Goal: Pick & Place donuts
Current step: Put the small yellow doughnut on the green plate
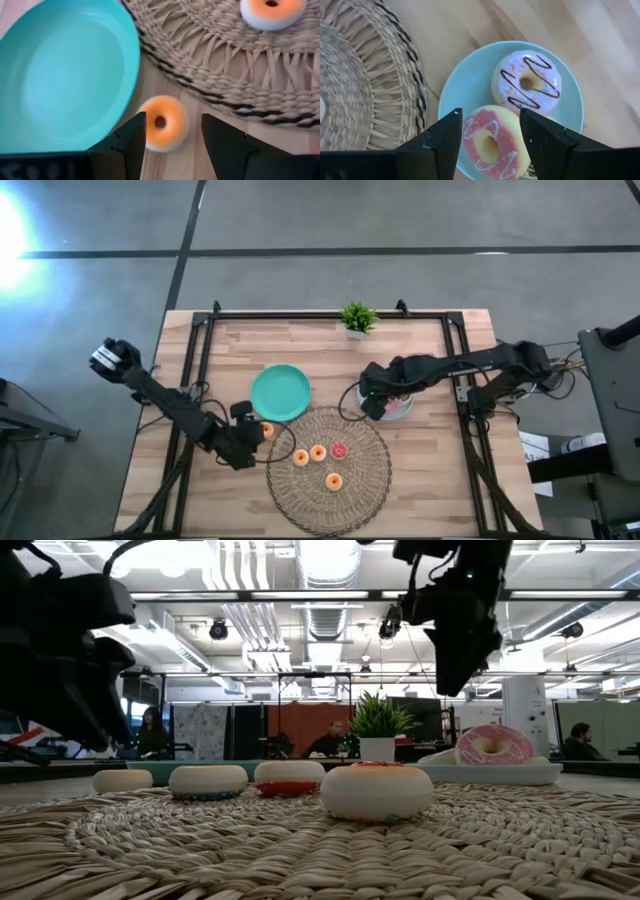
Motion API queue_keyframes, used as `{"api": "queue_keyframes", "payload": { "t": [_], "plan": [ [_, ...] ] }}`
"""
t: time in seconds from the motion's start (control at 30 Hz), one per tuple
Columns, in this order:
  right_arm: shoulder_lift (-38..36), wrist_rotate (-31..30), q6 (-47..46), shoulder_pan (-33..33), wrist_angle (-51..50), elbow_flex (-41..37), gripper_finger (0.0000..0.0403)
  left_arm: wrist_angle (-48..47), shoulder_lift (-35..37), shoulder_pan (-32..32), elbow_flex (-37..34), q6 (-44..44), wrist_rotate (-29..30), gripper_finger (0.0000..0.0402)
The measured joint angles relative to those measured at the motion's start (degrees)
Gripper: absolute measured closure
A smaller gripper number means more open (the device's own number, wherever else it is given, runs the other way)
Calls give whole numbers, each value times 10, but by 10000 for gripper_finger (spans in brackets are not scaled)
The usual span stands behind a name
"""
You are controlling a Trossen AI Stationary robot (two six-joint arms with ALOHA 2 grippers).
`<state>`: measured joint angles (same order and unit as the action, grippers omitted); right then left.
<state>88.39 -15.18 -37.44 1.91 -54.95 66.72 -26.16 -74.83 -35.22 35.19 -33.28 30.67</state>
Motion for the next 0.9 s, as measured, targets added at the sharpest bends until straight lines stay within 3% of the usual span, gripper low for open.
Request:
{"api": "queue_keyframes", "payload": {
  "t": [0.2, 0.63, 0.9],
  "plan": [
    [7, -12, 17, 0, 4, 16, 211, -2, -42, 0, 1, 1, -27, 236],
    [1, -19, 11, 0, 4, 12, 211, 26, -98, 28, 3, -4, -17, 240],
    [1, -19, 3, 0, 4, 12, 211, 19, -92, 39, 6, -9, 5, 314]
  ]
}}
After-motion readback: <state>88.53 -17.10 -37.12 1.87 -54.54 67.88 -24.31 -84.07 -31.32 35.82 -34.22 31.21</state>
